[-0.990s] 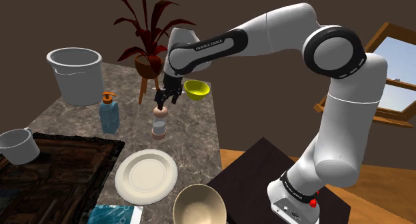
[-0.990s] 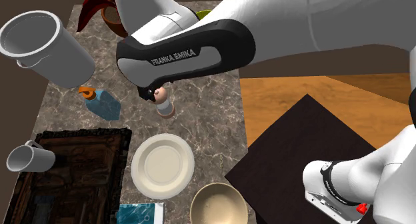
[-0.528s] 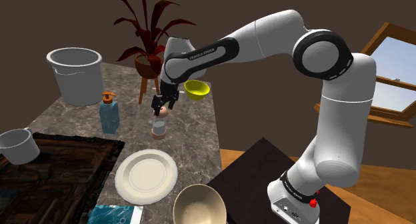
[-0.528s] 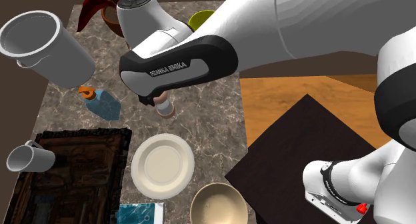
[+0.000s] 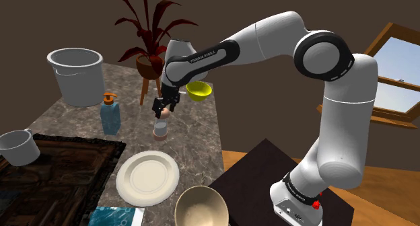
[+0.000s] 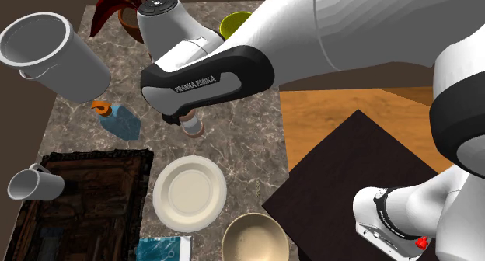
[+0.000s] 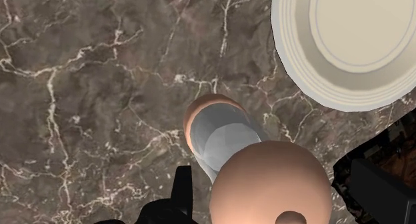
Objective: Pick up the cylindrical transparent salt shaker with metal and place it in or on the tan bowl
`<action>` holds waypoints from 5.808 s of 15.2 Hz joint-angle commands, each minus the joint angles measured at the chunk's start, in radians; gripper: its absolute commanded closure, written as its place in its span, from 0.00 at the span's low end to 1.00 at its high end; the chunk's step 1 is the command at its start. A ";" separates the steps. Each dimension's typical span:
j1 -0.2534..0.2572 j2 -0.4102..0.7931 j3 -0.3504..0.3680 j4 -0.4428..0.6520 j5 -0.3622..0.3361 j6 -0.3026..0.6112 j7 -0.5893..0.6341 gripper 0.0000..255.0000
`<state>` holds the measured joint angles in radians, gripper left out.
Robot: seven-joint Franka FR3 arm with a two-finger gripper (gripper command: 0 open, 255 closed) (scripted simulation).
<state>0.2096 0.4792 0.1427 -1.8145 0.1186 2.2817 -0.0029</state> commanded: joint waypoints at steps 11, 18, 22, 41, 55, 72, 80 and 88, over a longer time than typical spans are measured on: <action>0.000 -0.008 0.000 0.002 0.000 -0.010 0.001 1.00; -0.003 -0.060 0.002 0.024 0.001 -0.084 0.009 1.00; -0.004 -0.086 0.002 0.042 0.001 -0.127 0.014 1.00; -0.009 -0.173 0.004 0.178 0.000 -0.349 0.040 1.00; 0.056 -0.588 0.072 -0.267 0.076 -0.295 0.143 1.00; 0.226 -1.083 0.216 -0.602 0.245 -0.399 0.376 1.00; 0.299 -1.203 0.288 -0.674 0.318 -0.420 0.475 1.00; 0.308 -1.185 0.319 -0.767 0.349 -0.310 0.457 1.00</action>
<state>0.5180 -0.7121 0.4580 -2.5715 0.4639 1.9548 0.4575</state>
